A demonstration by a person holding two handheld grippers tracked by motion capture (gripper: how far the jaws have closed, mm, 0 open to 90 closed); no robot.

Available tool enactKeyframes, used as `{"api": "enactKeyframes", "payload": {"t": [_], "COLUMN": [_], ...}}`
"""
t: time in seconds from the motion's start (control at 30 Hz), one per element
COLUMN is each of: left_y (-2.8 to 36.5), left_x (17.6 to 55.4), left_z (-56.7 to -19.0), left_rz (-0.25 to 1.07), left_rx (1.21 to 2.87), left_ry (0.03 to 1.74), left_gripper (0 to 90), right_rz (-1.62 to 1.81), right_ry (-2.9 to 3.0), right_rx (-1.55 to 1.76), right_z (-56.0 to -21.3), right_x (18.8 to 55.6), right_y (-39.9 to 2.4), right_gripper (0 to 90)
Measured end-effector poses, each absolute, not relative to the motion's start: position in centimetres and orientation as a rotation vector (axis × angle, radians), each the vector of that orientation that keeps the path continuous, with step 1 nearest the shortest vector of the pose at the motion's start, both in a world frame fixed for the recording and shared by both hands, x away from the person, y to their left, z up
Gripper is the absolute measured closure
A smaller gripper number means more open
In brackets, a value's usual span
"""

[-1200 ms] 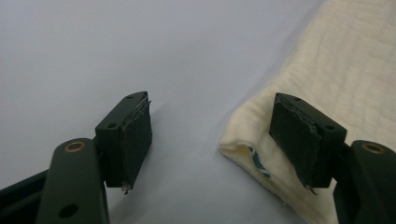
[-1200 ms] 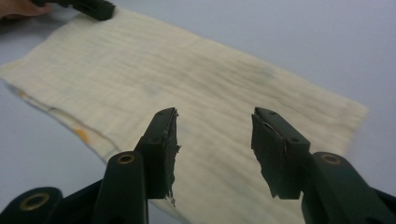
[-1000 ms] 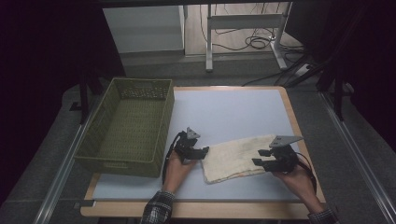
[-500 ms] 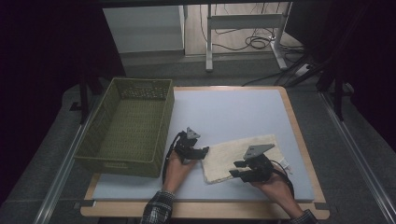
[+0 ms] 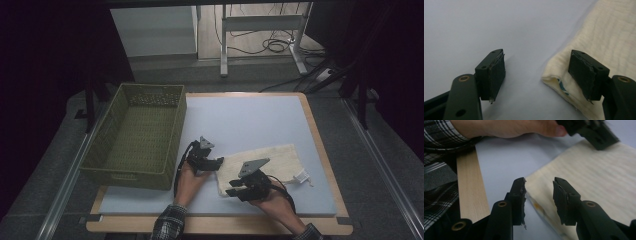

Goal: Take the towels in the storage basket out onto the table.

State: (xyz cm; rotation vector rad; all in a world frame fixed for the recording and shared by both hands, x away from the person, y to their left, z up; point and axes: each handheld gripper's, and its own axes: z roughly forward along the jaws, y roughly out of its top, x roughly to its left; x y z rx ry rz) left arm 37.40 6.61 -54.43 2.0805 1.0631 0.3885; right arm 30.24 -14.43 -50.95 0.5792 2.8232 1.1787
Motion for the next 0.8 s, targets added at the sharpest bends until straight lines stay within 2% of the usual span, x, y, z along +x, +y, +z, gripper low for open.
{"api": "enactKeyframes", "payload": {"t": [0.33,0.43,0.53,0.63,0.8], "left_y": [6.6,6.6,6.6,6.5,6.6], "left_x": [37.4,37.4,37.3,37.0,37.1], "left_z": [-54.4,-54.4,-54.4,-54.3,-54.2], "left_rz": [0.390,0.401,0.405,0.375,0.266], "left_rx": [2.080,2.074,2.074,2.088,2.055], "left_ry": [1.065,1.074,1.069,1.012,1.011], "left_gripper": [29.6,31.0,36.3,52.7,85.1], "right_rz": [1.061,1.012,0.980,0.964,1.002], "right_ry": [2.846,2.783,2.765,2.756,2.798], "right_rx": [0.496,0.447,0.432,0.444,0.510], "right_z": [-52.4,-52.5,-52.5,-52.4,-52.3], "right_x": [29.6,29.0,28.6,28.6,29.3], "right_y": [-11.6,-11.3,-11.1,-11.1,-11.3], "right_gripper": [57.9,66.6,78.5,84.8,86.4]}}
